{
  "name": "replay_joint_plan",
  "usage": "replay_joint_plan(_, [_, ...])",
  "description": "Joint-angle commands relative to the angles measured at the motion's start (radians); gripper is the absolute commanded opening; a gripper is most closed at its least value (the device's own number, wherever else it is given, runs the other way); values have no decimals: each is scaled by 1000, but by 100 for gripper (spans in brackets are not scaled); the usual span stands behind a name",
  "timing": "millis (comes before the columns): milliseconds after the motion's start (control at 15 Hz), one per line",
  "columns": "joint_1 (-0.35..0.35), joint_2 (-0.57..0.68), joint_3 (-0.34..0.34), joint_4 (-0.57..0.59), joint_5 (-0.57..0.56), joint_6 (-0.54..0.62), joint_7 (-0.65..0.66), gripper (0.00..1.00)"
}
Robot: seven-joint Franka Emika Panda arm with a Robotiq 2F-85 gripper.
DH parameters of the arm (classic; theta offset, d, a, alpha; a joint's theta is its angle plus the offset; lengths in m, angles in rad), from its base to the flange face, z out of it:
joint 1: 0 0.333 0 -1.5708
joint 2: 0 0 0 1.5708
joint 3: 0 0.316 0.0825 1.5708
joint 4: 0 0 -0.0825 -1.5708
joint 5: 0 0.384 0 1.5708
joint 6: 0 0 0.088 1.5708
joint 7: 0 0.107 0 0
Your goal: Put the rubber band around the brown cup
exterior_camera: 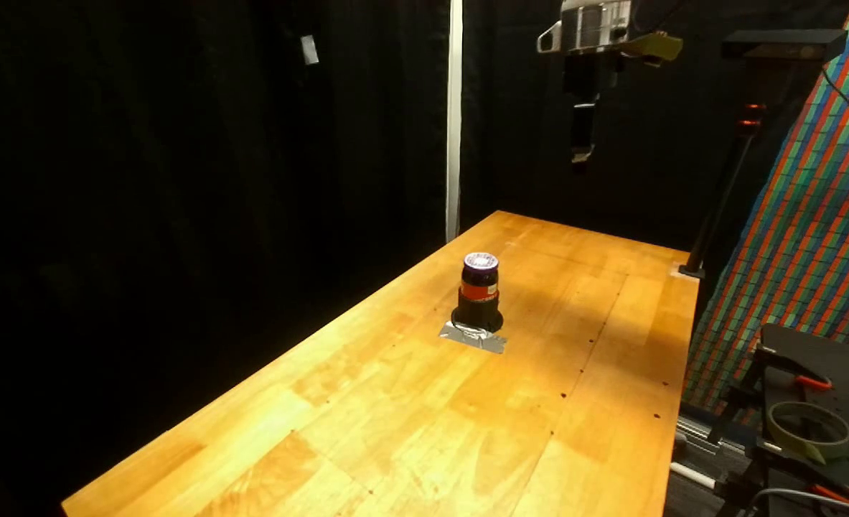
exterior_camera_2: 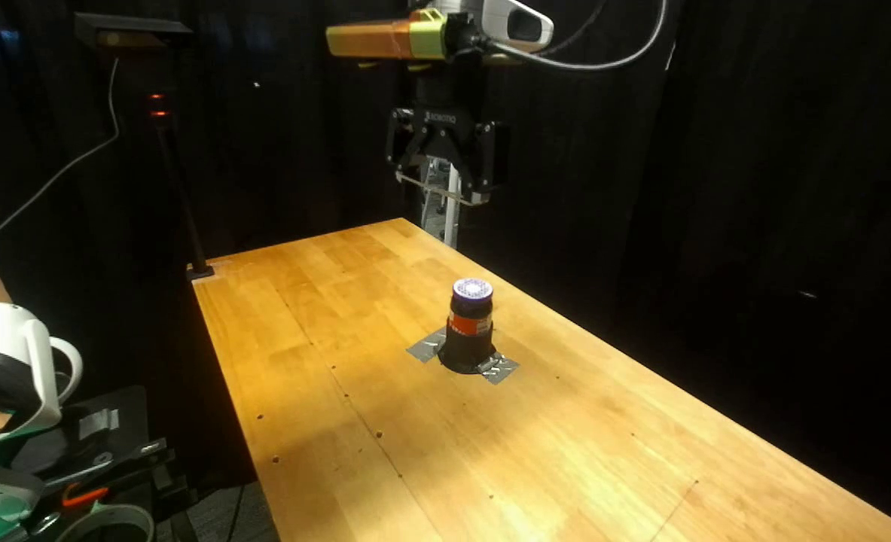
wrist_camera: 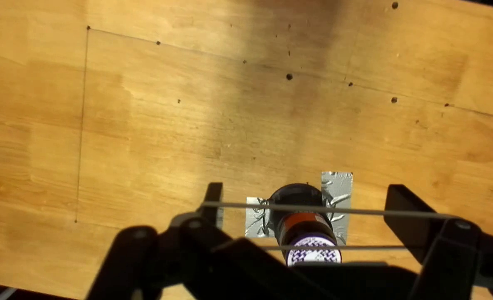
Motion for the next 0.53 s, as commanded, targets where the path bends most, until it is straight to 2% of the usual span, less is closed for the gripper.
replay_joint_plan(0, [20,145,20,123,-31,83,110,100])
replay_joint_plan(467, [41,342,19,203,-1,348,206,100])
